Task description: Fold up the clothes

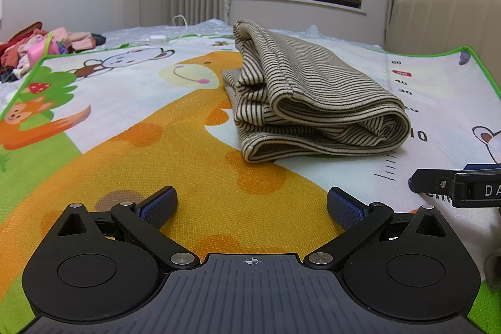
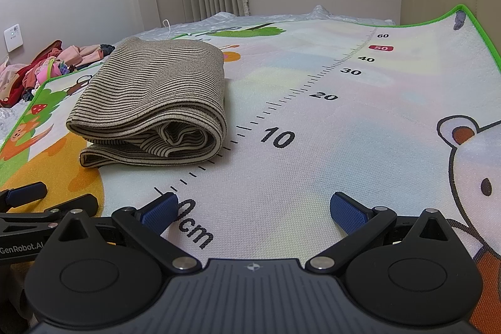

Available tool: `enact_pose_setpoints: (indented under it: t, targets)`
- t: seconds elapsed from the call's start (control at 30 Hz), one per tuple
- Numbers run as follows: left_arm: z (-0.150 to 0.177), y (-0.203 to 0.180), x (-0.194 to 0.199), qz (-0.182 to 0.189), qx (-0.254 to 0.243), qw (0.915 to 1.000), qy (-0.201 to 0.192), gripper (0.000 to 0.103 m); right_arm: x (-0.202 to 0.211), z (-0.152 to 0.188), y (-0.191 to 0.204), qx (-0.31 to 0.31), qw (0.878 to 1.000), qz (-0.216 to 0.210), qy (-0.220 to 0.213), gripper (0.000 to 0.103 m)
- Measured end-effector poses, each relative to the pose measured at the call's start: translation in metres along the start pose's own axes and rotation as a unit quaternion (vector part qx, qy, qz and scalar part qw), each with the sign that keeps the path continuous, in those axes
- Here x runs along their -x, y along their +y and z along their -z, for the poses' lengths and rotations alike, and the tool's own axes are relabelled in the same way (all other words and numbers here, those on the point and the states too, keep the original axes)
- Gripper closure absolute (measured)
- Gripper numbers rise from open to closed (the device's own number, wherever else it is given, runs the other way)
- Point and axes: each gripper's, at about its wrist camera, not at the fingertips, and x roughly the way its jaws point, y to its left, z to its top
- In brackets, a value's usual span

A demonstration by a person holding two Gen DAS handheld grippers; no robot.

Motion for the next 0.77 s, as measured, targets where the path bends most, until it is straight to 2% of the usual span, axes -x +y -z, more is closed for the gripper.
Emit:
enact_pose_setpoints:
  t: [0.53,0.77]
  targets:
    - [0.0000,-0.0001,-0.0001,0.000,0.000,1.0000,-0.001,0.000,-0.0002,-0.0006,0.0000,0.001,1.000,0.001,0.001,0.000]
    - [-0.0023,-0.0003,0.0016,-0.001,-0.001,1.0000,0.001,0.000,-0.0018,-0.0017,0.0089,0.015,1.000,0.024,0.011,0.000]
